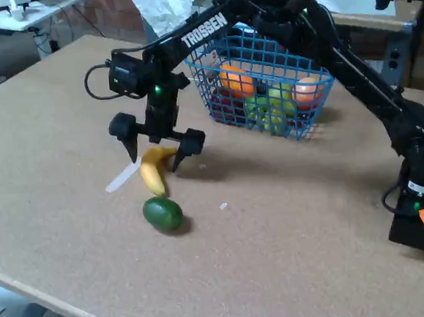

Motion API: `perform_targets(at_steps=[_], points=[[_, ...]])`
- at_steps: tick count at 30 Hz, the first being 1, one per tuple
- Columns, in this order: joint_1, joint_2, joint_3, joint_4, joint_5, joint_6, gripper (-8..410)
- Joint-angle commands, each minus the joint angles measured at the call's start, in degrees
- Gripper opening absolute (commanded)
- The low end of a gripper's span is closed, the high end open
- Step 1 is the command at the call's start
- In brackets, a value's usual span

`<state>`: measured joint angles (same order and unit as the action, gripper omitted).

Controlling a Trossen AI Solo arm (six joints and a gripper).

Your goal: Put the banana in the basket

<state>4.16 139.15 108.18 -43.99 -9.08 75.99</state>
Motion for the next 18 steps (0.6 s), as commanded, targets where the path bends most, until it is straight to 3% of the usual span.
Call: perform_targets(at_steps=[1, 18], points=[[0.11, 0.13, 0.02, -0.28, 1.09, 0.00, 400], [0.22, 2.95, 0.02, 2.69, 1.68, -0.02, 396]])
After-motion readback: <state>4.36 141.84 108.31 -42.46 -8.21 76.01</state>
